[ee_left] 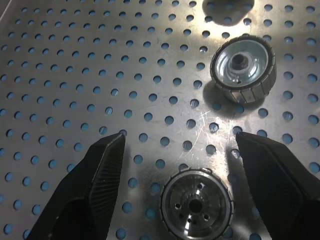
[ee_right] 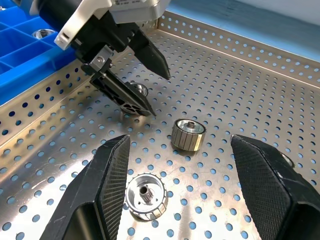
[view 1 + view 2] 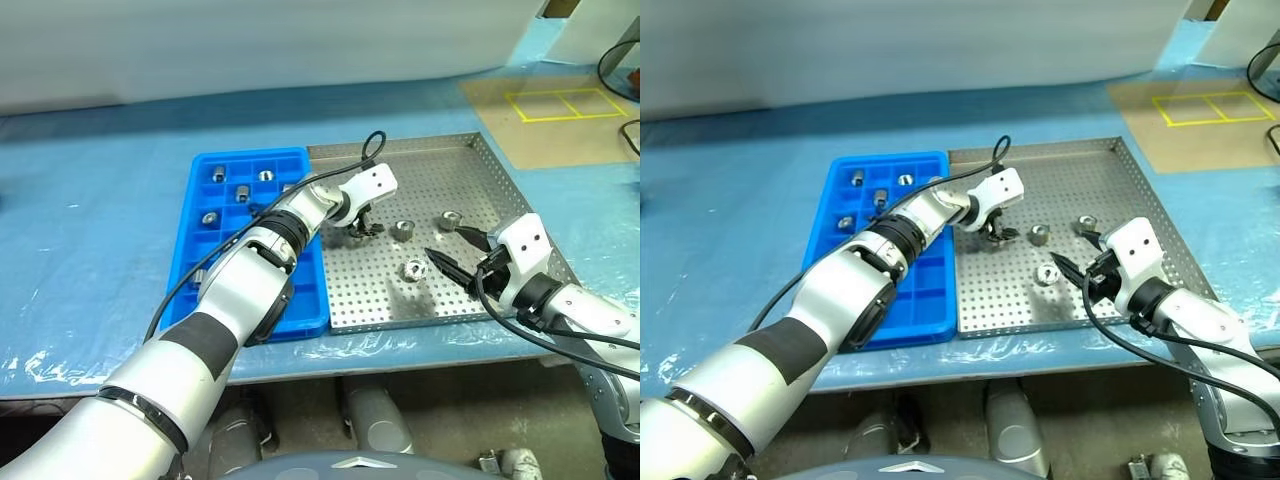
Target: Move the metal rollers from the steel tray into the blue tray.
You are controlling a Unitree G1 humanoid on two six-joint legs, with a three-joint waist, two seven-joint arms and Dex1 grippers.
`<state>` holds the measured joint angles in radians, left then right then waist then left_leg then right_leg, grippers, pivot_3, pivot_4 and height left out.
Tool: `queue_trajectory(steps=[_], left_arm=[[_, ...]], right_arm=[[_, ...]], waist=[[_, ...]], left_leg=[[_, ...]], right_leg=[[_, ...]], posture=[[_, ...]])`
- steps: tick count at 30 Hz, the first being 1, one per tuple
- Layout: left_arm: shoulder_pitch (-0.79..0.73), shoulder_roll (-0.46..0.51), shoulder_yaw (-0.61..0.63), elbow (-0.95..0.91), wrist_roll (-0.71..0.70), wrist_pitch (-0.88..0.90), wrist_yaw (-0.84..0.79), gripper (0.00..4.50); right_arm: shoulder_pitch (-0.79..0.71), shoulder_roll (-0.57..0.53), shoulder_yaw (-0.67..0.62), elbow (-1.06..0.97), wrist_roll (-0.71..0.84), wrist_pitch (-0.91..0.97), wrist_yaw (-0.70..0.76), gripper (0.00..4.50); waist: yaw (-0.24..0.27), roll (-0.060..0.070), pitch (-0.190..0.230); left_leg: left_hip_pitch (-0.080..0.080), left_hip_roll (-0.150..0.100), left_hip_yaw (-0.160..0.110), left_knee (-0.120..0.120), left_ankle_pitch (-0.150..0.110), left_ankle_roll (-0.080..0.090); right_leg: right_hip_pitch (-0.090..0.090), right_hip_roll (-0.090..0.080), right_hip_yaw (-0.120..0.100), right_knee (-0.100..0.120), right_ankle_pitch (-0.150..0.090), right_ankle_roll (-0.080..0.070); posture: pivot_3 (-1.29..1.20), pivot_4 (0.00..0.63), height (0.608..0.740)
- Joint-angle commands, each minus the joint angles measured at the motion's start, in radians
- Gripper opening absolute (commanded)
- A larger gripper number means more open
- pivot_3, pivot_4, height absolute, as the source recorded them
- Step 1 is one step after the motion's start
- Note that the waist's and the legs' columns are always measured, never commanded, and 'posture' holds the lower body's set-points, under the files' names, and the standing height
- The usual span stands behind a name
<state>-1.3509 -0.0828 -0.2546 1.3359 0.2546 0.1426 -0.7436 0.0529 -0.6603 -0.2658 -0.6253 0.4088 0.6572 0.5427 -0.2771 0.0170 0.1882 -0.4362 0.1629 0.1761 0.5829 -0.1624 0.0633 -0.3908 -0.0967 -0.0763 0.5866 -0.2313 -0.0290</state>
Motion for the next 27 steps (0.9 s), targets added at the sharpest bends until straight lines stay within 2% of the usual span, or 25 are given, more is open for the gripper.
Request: queue_trajectory(steps=[1, 8, 14, 17, 19, 22, 23, 25, 27], left_arm=[[-0.004, 0.011, -0.017, -0.003, 0.028, 0.008, -0.012, 3.75], [0.007, 0.021, -0.040, -0.010, 0.060, -0.002, -0.067, 3.75], [0.029, 0.033, -0.043, -0.006, 0.075, -0.001, -0.049, 3.75], [0.037, 0.039, -0.045, -0.005, 0.078, -0.003, -0.051, 3.16], [0.042, 0.042, -0.054, -0.004, 0.087, -0.005, -0.046, 2.50], [0.046, 0.042, -0.049, -0.005, 0.081, -0.007, -0.064, 2.50], [0.047, 0.041, -0.046, -0.006, 0.078, -0.007, -0.069, 2.10], [0.050, 0.042, -0.044, -0.008, 0.078, -0.008, -0.068, 1.76], [0.057, 0.047, -0.047, -0.009, 0.084, -0.014, -0.048, 1.76]], right_arm=[[-0.001, 0.005, -0.003, -0.042, 0.000, -0.023, -0.009, 3.30], [-0.035, 0.000, 0.016, -0.010, -0.008, -0.036, -0.004, 3.30], [-0.048, -0.002, 0.025, 0.004, -0.013, -0.043, 0.001, 3.30], [-0.042, -0.004, 0.028, 0.007, -0.015, -0.047, 0.008, 3.30], [-0.041, -0.005, 0.027, 0.009, -0.015, -0.049, 0.009, 3.30], [-0.043, -0.005, 0.027, 0.011, -0.015, -0.051, 0.010, 3.30], [-0.045, -0.004, 0.029, 0.013, -0.017, -0.052, 0.009, 3.30], [-0.050, 0.000, 0.037, 0.014, -0.015, -0.053, 0.009, 3.30], [-0.053, 0.002, 0.045, 0.015, -0.016, -0.054, 0.008, 3.30]], waist=[[-0.008, 0.000, 0.000], [-0.014, 0.000, 0.000], [-0.015, 0.000, 0.000], [-0.018, 0.000, 0.000], [-0.020, 0.000, 0.000], [-0.026, 0.000, 0.000], [-0.029, 0.000, 0.000], [-0.035, 0.000, 0.000], [-0.037, 0.000, 0.000]], left_leg=[[0.000, 0.000, 0.000, 0.000, 0.000, 0.000], [-0.001, -0.003, 0.000, 0.004, -0.001, 0.002], [-0.001, -0.003, -0.001, 0.009, -0.003, 0.005], [-0.001, -0.005, -0.001, 0.010, -0.004, 0.007], [-0.001, -0.007, -0.001, 0.010, -0.005, 0.007], [-0.001, -0.009, -0.001, 0.013, -0.007, 0.010], [-0.001, -0.010, -0.001, 0.014, -0.007, 0.012], [-0.001, -0.012, -0.001, 0.014, -0.008, 0.013], [-0.001, -0.013, -0.001, 0.015, -0.009, 0.014]], right_leg=[[0.000, 0.000, 0.000, 0.000, 0.000, 0.000], [0.001, -0.004, -0.001, 0.000, 0.002, 0.003], [0.004, -0.005, -0.002, 0.000, 0.002, 0.003], [0.004, -0.008, -0.002, 0.000, 0.002, 0.004], [0.005, -0.010, -0.002, 0.000, 0.002, 0.004], [0.006, -0.012, -0.002, 0.000, 0.003, 0.004], [0.007, -0.013, -0.002, 0.000, 0.003, 0.004], [0.007, -0.014, -0.002, -0.001, 0.003, 0.004], [0.008, -0.015, -0.002, -0.002, 0.003, 0.005]], posture=[[-0.76, 0.150, 0.740], [-0.74, 0.150, 0.740], [-0.73, 0.150, 0.740], [-0.73, 0.150, 0.740], [-0.73, 0.150, 0.740], [-0.73, 0.150, 0.740], [-0.73, 0.150, 0.740], [-0.72, 0.150, 0.740], [-0.71, 0.150, 0.740]])
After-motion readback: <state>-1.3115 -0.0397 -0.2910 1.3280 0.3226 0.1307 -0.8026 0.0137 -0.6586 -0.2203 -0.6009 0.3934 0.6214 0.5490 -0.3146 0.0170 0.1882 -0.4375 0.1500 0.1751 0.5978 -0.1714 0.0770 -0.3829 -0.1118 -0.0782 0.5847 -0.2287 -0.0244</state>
